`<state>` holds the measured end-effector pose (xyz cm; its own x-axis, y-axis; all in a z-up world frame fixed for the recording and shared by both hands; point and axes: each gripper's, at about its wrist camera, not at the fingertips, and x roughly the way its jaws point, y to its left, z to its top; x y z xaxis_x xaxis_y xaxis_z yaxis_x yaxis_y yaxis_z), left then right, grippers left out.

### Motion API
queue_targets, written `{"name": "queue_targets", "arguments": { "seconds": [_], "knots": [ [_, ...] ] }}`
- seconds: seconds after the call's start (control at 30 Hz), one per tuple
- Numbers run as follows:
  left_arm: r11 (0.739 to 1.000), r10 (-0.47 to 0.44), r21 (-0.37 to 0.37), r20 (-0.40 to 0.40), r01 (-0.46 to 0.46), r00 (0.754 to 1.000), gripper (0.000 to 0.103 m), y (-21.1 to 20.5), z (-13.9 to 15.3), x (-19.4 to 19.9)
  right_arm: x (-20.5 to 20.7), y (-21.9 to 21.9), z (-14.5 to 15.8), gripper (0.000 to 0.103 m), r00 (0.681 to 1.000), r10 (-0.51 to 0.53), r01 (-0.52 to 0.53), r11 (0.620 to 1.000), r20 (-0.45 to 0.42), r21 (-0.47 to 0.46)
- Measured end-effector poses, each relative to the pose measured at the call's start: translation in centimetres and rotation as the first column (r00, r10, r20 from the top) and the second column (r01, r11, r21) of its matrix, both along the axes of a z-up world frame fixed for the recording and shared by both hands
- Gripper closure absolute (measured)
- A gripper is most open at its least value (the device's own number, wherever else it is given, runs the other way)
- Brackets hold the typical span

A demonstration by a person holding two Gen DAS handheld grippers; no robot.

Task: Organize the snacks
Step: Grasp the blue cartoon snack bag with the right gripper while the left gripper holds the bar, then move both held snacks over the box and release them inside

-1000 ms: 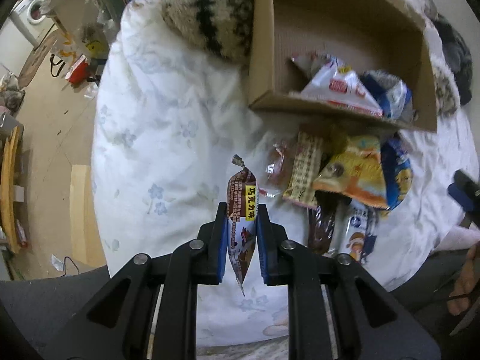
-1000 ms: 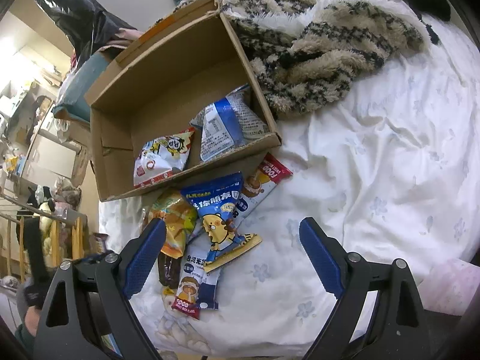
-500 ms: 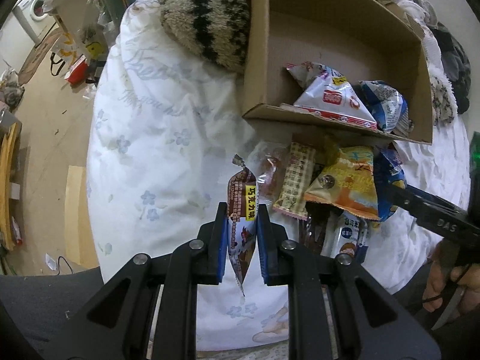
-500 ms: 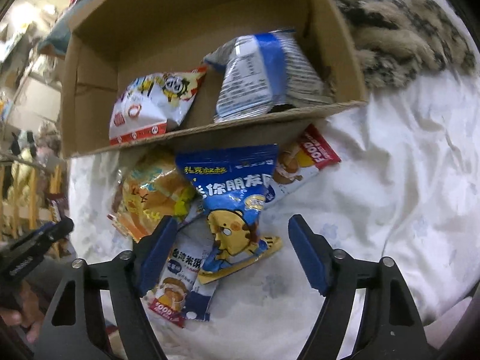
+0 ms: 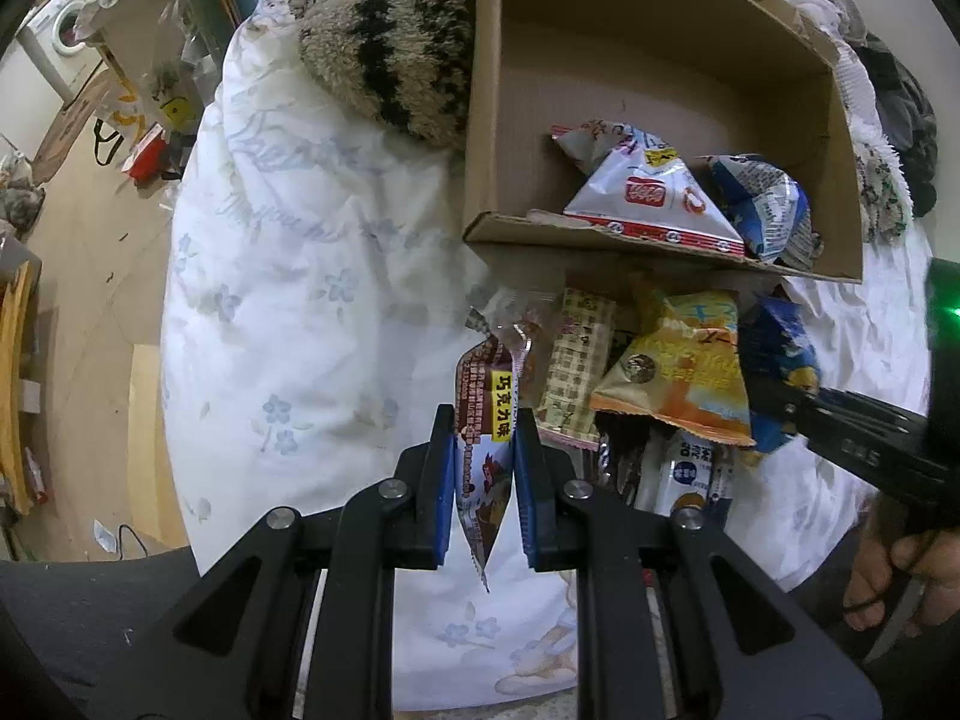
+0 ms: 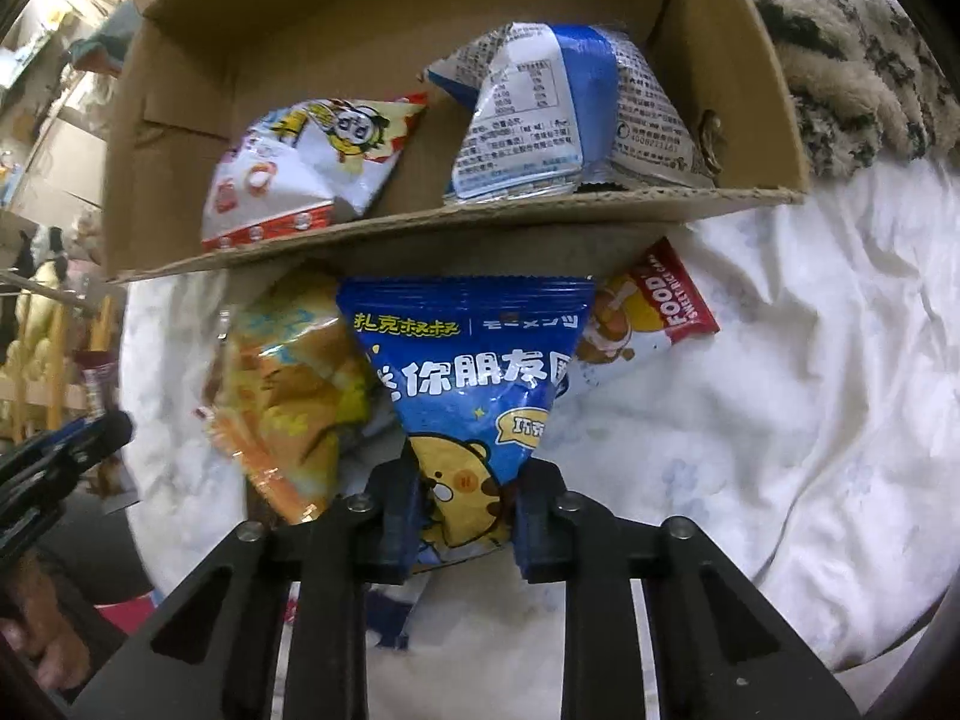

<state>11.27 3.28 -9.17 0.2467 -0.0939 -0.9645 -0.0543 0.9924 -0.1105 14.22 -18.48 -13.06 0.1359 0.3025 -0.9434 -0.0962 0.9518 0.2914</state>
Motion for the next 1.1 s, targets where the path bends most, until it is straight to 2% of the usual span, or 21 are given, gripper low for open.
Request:
{"name": "queue_targets", "arguments": {
  "seconds": [0.17, 0.63, 0.7, 0.77, 0.9, 1.0, 1.1],
  "knots": [
    [1.000, 0.025, -0.006, -0.022, -0.025, 0.999, 0.088, 0.4, -0.5, 0.2, -0.8, -0.2, 0.9, 0.080, 1.000, -0.016, 0.016, 1.000, 0.021, 0.010],
    [0.998, 0.063, 0.031, 0.005, -0.063, 0.998, 0.088, 1.2, -0.5, 0.1, -3.7, -1.8, 5.6, 0.080, 0.994, -0.022, 0.016, 0.998, 0.104, 0.056],
    [0.996, 0.090, 0.008, 0.005, -0.090, 0.996, 0.088, 1.7, -0.6, 0.3, -3.9, -2.3, 6.2, 0.080, 0.992, -0.036, 0.025, 0.995, 0.119, 0.095],
    [0.993, 0.120, 0.016, 0.016, -0.121, 0.993, 0.088, 2.4, -0.4, 0.3, -4.0, -2.4, 7.6, 0.080, 0.987, -0.035, 0.009, 0.986, 0.156, 0.168],
    [0.986, 0.167, 0.020, 0.069, -0.168, 0.984, 0.088, 3.5, 1.1, 0.0, -4.5, -2.1, 10.8, 0.080, 0.962, -0.020, -0.054, 0.963, 0.271, 0.263],
    [0.989, 0.146, -0.001, 0.109, -0.147, 0.983, 0.088, 3.3, 2.9, 0.1, -4.5, -2.4, 11.9, 0.080, 0.949, -0.031, -0.067, 0.953, 0.314, 0.297],
    [0.992, 0.122, 0.011, 0.164, -0.125, 0.979, 0.088, 2.6, 5.2, 0.6, -4.1, -3.0, 12.3, 0.080, 0.947, -0.072, -0.042, 0.939, 0.314, 0.340]
  ]
}}
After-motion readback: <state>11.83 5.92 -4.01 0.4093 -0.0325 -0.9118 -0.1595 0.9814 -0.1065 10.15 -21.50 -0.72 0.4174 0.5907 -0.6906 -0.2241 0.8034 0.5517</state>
